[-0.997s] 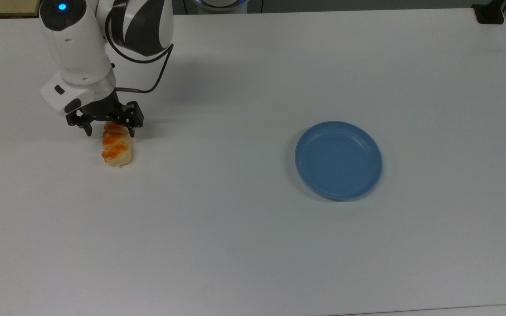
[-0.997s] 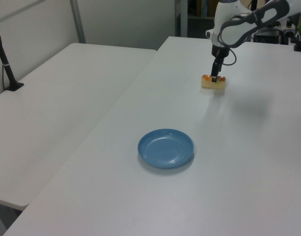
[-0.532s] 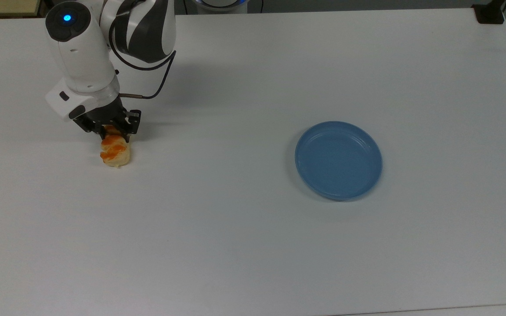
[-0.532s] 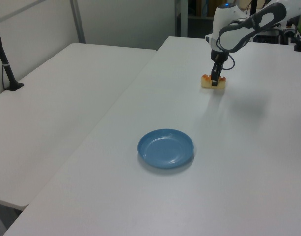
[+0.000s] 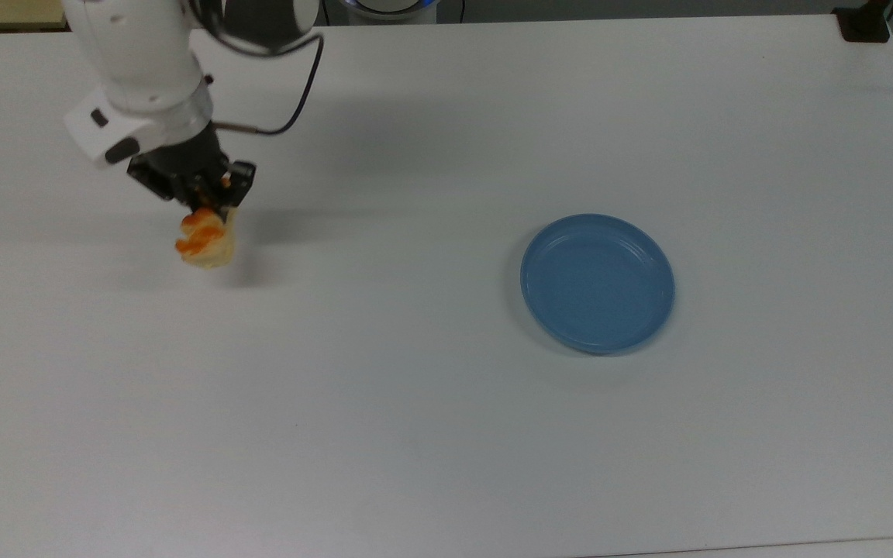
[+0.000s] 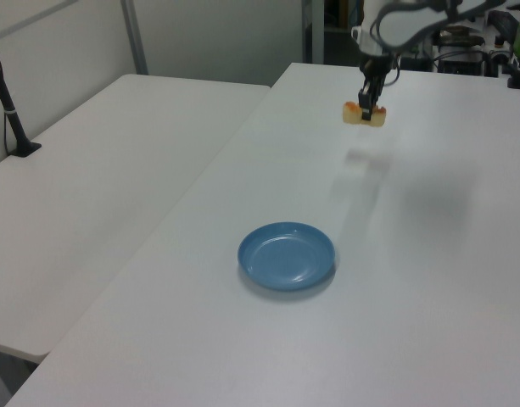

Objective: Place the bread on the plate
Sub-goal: 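Lift the bread roll and carry it over the blue plate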

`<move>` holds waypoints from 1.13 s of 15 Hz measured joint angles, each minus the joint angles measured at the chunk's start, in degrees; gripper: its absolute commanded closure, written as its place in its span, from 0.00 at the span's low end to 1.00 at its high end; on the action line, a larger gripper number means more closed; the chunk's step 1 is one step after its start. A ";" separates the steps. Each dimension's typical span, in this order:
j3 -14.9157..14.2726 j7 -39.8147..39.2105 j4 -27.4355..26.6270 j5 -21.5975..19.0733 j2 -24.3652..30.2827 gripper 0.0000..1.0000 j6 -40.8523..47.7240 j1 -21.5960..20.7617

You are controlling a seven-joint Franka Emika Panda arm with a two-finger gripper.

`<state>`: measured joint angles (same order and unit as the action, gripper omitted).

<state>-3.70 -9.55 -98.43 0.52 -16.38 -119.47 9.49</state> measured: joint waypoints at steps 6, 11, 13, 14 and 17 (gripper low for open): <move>8.69 19.52 7.83 -0.03 3.56 0.76 10.65 -6.80; 9.90 32.05 10.37 0.00 0.34 0.76 10.65 -16.27; 9.93 36.64 12.49 0.03 -2.37 0.76 10.65 -20.25; 9.94 38.58 13.49 0.08 -3.80 0.76 10.64 -21.98; 9.91 41.53 15.38 0.22 -7.88 0.76 10.01 -25.58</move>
<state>6.22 31.98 -83.05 0.74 -24.26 -109.46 -16.09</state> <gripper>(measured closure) 0.758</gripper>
